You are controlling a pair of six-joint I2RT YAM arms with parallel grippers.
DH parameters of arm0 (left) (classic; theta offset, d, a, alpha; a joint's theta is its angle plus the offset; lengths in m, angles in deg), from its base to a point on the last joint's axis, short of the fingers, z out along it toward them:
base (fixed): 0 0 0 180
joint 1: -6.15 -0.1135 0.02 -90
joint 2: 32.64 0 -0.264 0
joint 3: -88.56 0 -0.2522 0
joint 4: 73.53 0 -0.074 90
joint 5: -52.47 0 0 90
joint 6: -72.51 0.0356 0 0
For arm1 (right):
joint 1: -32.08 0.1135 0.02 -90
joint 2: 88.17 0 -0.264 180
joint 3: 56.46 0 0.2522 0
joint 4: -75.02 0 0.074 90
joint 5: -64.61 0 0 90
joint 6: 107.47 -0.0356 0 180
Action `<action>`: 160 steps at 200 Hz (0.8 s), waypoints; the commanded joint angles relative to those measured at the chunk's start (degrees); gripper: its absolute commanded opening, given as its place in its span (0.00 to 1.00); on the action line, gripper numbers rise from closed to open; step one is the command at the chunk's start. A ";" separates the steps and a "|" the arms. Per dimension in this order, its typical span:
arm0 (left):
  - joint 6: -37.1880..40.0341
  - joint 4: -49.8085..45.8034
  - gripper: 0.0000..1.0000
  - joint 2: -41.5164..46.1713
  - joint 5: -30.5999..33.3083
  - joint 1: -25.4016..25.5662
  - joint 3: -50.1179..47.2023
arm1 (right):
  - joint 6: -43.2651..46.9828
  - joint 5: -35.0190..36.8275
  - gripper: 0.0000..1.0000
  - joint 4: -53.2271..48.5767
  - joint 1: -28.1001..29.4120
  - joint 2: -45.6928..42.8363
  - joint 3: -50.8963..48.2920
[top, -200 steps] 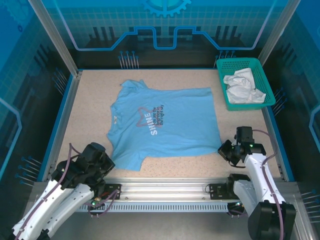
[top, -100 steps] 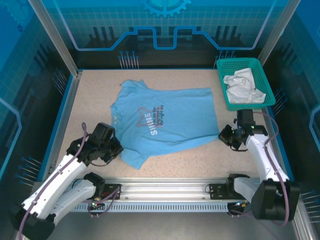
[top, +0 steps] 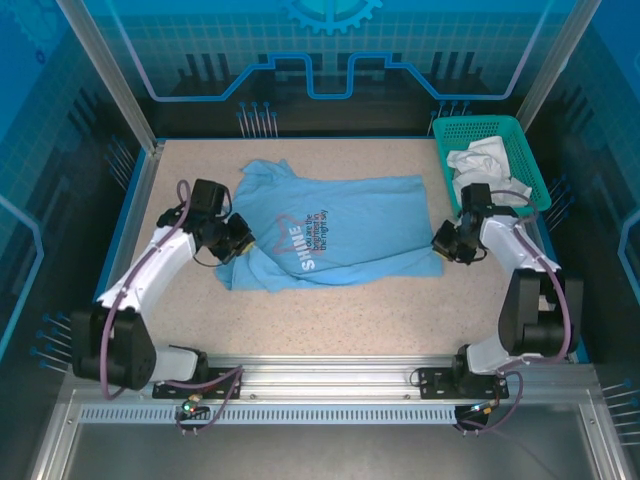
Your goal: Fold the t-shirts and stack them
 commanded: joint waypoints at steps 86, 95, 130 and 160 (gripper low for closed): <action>10.43 -9.26 0.00 8.96 -9.44 -4.04 3.34 | 3.20 -6.78 0.00 -0.92 3.72 -7.04 -3.82; 10.94 -10.94 0.00 12.37 -9.76 -4.04 1.98 | 3.07 -6.35 0.00 -2.02 4.60 -9.93 -6.14; 11.22 -16.40 0.00 26.32 -10.03 -4.00 -3.67 | -0.40 -5.99 0.00 -6.18 6.54 -24.17 -16.28; 9.81 -19.23 0.00 35.80 -12.35 -3.95 -10.23 | -6.14 -4.36 0.00 -9.32 8.17 -36.84 -22.32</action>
